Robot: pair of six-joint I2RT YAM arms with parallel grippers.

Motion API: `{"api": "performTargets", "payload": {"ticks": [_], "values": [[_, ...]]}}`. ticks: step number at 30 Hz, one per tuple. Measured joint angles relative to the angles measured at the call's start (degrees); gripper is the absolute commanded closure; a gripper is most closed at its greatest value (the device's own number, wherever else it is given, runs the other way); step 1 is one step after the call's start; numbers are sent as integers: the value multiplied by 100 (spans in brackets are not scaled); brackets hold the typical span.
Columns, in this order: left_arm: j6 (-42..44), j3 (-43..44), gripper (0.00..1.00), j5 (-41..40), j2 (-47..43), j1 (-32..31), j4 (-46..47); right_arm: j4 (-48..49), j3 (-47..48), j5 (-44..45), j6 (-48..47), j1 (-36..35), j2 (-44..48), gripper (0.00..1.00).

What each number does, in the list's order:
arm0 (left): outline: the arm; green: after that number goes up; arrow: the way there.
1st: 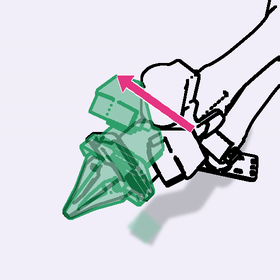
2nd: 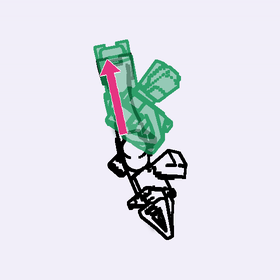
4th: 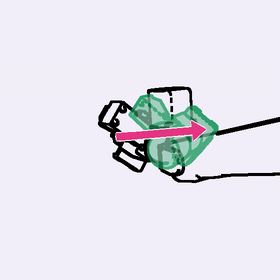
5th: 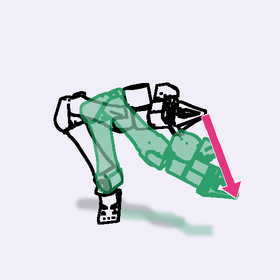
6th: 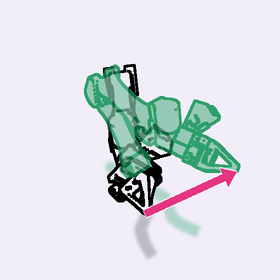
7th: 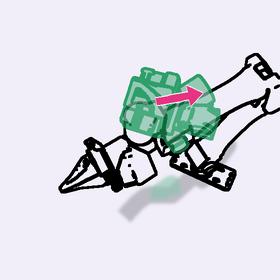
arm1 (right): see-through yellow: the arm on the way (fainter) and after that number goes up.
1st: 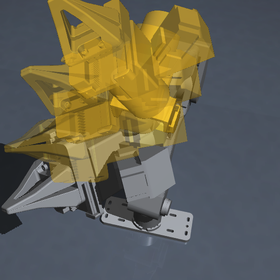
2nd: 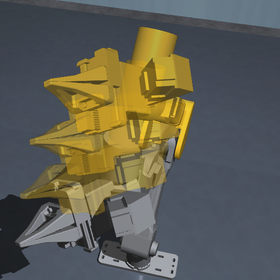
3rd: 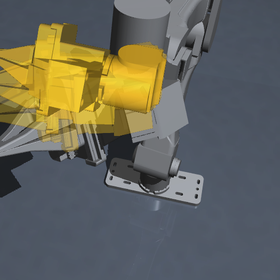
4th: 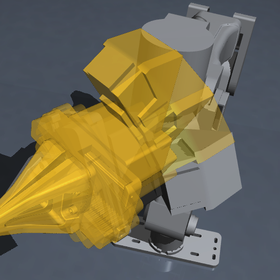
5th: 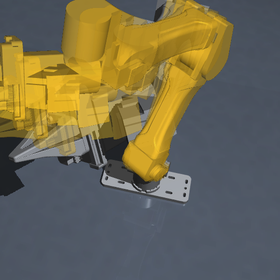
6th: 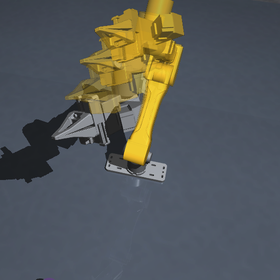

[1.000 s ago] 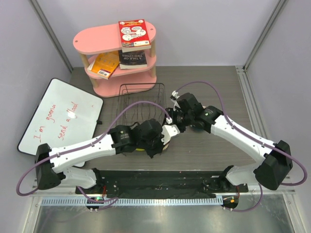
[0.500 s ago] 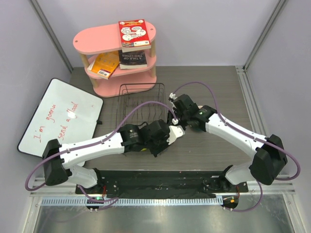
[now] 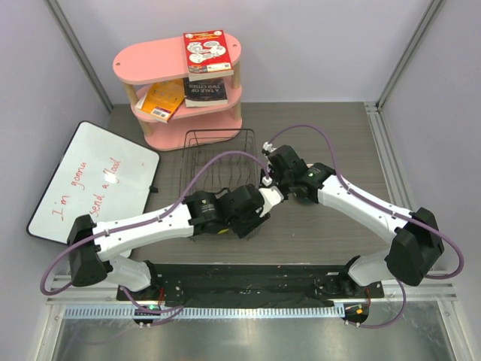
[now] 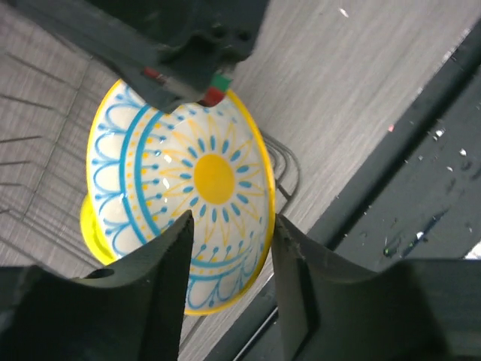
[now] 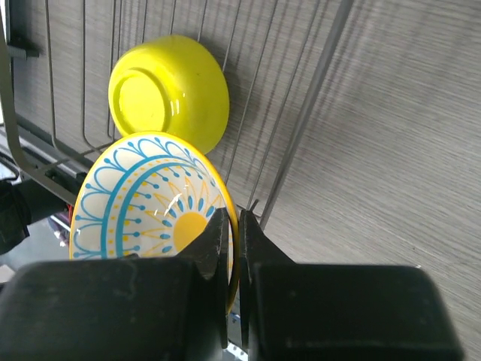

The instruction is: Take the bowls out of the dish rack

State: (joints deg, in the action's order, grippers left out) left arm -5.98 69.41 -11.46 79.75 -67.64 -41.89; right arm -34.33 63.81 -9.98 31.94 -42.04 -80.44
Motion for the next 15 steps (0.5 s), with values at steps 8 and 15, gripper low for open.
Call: {"api": "performTargets", "payload": {"ticks": [8,15], "values": [[-293,-304,30,-664,-597,26,341,-79,33,323,282,11,212,99],[-444,-514,30,-1029,-1187,70,527,-74,190,514,498,28,262,99]]}}
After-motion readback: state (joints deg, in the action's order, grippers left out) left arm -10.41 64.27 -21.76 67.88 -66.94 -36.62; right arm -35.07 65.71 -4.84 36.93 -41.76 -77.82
